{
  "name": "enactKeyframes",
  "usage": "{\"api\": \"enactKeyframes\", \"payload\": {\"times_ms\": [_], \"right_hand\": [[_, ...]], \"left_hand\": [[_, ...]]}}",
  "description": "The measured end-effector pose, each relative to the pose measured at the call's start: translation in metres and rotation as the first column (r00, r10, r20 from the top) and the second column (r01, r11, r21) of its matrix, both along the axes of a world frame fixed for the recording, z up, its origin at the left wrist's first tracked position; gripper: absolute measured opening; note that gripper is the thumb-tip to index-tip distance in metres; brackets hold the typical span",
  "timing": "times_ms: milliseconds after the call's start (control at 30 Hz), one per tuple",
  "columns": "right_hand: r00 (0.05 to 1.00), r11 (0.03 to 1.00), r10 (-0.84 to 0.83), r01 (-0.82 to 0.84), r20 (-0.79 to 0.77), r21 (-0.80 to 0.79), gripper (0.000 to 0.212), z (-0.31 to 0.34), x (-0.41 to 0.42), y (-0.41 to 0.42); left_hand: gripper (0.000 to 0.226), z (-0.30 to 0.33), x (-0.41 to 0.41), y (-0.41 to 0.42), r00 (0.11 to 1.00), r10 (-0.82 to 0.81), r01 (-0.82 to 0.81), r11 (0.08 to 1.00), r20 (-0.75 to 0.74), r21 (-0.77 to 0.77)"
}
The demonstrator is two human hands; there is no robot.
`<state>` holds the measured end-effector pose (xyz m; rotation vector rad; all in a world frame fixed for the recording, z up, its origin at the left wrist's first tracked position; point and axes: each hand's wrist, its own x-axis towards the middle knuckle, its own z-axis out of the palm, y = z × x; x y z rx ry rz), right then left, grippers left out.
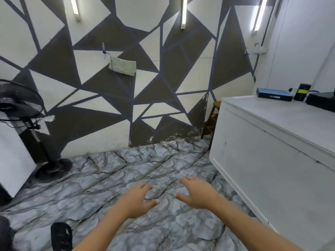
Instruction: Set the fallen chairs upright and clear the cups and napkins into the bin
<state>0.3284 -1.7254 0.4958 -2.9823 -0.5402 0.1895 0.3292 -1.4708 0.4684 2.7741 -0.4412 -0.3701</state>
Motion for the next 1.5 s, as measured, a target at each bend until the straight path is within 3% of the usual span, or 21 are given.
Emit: {"api": "enactKeyframes", "payload": {"times_ms": [267, 433, 700, 867, 1067, 1133, 1233, 1333, 1500], "right_hand": [[0.97, 0.97, 0.241, -0.24, -0.022, 0.019, 0.064, 0.001, 0.107, 0.009], [0.93, 0.93, 0.366, -0.365, -0.032, 0.033, 0.066, 0.001, 0.151, 0.021], [0.828, 0.832, 0.555, -0.553, -0.075, 0.048, 0.064, -0.008, 0.194, 0.073], [0.756, 0.759, 0.651, -0.65, -0.07, 0.034, 0.065, -0.014, 0.219, 0.132], [0.659, 0.662, 0.747, -0.749, -0.088, 0.01, 0.071, -0.017, 0.244, 0.222], [0.63, 0.632, 0.772, -0.775, -0.085, -0.001, 0.069, -0.018, 0.251, 0.254], [0.595, 0.6, 0.796, -0.8, -0.108, 0.01, 0.065, -0.022, 0.256, 0.302], [0.55, 0.555, 0.828, -0.831, -0.108, 0.022, 0.062, -0.026, 0.255, 0.347], [0.453, 0.464, 0.878, -0.884, -0.153, 0.048, 0.061, -0.041, 0.249, 0.412]], "left_hand": [[0.095, -0.001, 0.049, 0.008, 0.969, 0.247, -0.247, 0.968, -0.002, 0.034], [0.109, 0.004, 0.053, 0.003, 0.925, 0.379, -0.379, 0.924, 0.003, 0.05], [0.081, 0.002, 0.049, 0.028, 0.821, 0.57, -0.57, 0.822, -0.039, 0.014], [0.101, 0.007, 0.048, 0.065, 0.754, 0.655, -0.656, 0.755, -0.048, -0.009], [0.073, -0.008, 0.059, 0.134, 0.664, 0.747, -0.747, 0.663, -0.021, -0.047], [0.077, -0.009, 0.06, 0.16, 0.633, 0.773, -0.774, 0.63, -0.034, -0.067], [0.1, -0.006, 0.057, 0.197, 0.588, 0.807, -0.808, 0.584, -0.059, -0.075], [0.09, -0.007, 0.054, 0.232, 0.542, 0.839, -0.84, 0.538, -0.052, -0.071], [0.094, -0.019, 0.041, 0.27, 0.461, 0.886, -0.887, 0.458, -0.055, -0.057]]}}
